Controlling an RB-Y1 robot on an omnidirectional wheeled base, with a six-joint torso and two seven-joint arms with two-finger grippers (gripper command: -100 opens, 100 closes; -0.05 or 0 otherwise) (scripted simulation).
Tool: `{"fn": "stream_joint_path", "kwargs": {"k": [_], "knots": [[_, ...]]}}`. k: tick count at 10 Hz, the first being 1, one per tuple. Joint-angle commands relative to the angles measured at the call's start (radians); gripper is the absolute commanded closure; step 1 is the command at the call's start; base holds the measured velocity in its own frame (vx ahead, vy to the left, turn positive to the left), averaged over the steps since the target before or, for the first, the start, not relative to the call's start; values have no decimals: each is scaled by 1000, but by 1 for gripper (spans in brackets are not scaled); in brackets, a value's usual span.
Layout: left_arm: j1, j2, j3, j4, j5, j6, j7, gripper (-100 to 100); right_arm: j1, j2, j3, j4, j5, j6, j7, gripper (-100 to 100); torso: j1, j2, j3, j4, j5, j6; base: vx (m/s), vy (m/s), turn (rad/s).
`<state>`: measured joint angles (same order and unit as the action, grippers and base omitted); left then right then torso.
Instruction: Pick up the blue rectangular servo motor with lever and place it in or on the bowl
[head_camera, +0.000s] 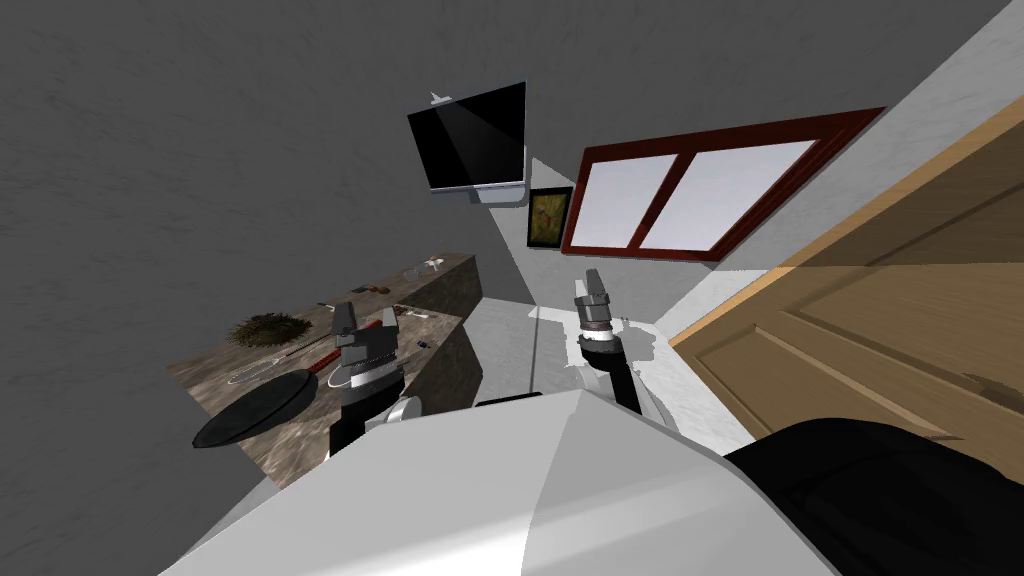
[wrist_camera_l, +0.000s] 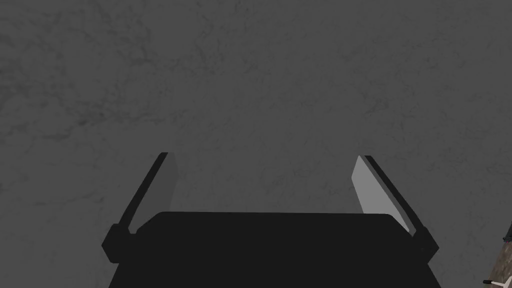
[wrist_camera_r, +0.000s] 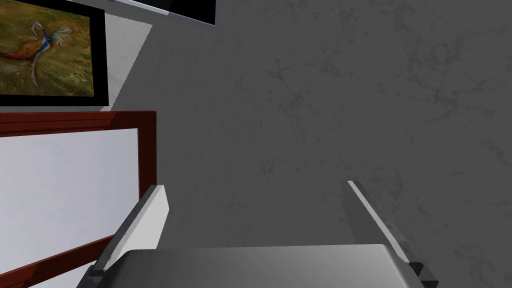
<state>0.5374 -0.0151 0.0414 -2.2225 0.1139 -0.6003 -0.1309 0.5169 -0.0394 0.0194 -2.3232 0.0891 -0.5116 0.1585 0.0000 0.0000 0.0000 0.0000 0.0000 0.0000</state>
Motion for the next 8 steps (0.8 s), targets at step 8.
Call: {"fn": "stream_joint_path", "kwargs": {"k": [8], "knots": [[70,184,55,6,8,174,86,-100,0,0,0,0,0,0,0,0,-2,-4,-2,-1,0,0,44,-21,23]]}}
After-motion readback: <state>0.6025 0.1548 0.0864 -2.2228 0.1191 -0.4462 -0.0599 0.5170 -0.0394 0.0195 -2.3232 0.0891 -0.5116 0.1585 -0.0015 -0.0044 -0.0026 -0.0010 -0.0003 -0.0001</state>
